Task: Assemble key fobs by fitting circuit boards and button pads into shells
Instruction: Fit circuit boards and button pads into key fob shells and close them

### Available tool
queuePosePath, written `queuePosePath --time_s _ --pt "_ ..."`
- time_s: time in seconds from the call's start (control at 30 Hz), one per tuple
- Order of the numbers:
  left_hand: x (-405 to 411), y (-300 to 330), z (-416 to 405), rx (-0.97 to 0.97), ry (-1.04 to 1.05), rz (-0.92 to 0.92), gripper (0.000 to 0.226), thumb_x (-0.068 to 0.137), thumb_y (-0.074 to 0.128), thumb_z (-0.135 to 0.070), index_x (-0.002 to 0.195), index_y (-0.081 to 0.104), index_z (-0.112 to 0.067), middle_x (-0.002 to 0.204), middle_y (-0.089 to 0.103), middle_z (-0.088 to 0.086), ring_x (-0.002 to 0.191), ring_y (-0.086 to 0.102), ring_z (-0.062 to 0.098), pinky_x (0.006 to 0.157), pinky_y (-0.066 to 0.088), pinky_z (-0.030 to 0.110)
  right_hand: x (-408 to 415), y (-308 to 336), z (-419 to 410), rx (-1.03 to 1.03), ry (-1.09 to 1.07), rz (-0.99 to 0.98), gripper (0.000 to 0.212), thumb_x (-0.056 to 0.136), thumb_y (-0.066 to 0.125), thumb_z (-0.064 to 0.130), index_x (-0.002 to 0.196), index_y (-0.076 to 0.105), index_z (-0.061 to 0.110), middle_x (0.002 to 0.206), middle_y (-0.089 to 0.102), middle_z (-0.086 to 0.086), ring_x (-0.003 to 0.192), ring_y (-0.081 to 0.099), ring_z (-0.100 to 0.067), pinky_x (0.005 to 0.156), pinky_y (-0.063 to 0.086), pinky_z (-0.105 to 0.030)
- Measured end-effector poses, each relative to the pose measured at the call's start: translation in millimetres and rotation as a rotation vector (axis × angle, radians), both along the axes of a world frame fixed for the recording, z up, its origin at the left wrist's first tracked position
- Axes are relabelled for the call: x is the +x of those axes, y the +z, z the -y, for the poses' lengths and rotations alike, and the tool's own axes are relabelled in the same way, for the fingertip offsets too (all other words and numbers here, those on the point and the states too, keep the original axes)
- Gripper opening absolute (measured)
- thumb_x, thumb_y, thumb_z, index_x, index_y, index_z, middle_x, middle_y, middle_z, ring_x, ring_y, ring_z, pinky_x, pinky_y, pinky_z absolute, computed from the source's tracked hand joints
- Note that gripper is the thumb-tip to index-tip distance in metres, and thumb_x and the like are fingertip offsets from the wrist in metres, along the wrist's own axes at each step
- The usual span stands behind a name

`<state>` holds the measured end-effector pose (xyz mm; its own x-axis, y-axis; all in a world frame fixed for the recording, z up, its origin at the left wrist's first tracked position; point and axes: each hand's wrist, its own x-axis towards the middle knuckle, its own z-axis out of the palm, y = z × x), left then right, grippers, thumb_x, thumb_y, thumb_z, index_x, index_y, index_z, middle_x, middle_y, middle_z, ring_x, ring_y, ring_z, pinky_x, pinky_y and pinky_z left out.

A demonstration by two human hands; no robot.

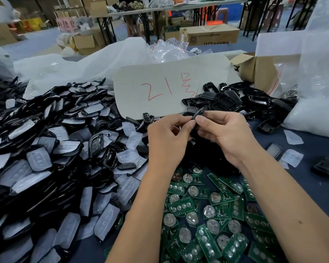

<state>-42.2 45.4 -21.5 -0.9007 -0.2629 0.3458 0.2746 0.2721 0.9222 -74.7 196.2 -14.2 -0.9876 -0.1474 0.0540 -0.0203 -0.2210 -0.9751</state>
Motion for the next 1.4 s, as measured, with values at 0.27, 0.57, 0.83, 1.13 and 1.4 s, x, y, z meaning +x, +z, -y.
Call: queuePosePath --time_s 0.27,0.57,0.83,1.13,1.4 --pt "2 -1 4 -0.202 -0.002 -0.021 0.025 0.079 0.087 -0.021 0.101 0.080 -0.031 0.083 0.073 -0.019 0.073 0.068 0.008 0.068 0.057 0.022 1 0 -1 0.057 -0.081 -0.033 0.028 0.071 0.089 0.031 0.091 0.082 0.012 0.092 0.080 -0.015 0.081 0.075 -0.024 0.078 0.065 -0.035" --pt "-1 -4 5 -0.045 -0.027 0.044 0.025 0.079 0.082 -0.019 0.090 0.079 -0.041 0.083 0.078 -0.011 0.079 0.076 0.015 0.079 0.064 0.045 0 -3 -1 0.326 -0.173 -0.178 0.040 0.073 0.086 0.054 0.090 0.077 0.020 0.081 0.079 -0.003 0.072 0.078 -0.022 0.070 0.064 -0.037" --pt "1 0 9 -0.061 -0.038 0.069 0.026 0.081 0.083 -0.012 0.094 0.080 -0.034 0.084 0.078 -0.017 0.076 0.075 0.008 0.078 0.064 0.039 -4 0 -16 0.287 0.077 -0.273 0.033 0.101 0.067 0.010 0.124 0.073 0.032 0.103 0.076 -0.001 0.081 0.073 -0.019 0.066 0.057 -0.026" --pt "3 2 14 -0.001 -0.069 0.058 0.023 0.081 0.087 -0.015 0.097 0.081 -0.030 0.089 0.079 -0.013 0.087 0.075 0.009 0.086 0.061 0.032 -5 -1 -17 0.187 0.098 -0.289 0.018 0.096 0.069 -0.001 0.107 0.077 0.011 0.093 0.078 -0.012 0.078 0.072 -0.022 0.072 0.058 -0.026" --pt "3 4 20 0.175 -0.121 0.029 0.016 0.080 0.088 -0.013 0.090 0.081 -0.024 0.087 0.079 0.000 0.085 0.076 0.015 0.078 0.058 0.026 -3 1 -14 0.034 0.088 -0.229 0.015 0.095 0.069 0.001 0.107 0.076 0.009 0.092 0.077 -0.010 0.075 0.070 -0.020 0.072 0.059 -0.025"
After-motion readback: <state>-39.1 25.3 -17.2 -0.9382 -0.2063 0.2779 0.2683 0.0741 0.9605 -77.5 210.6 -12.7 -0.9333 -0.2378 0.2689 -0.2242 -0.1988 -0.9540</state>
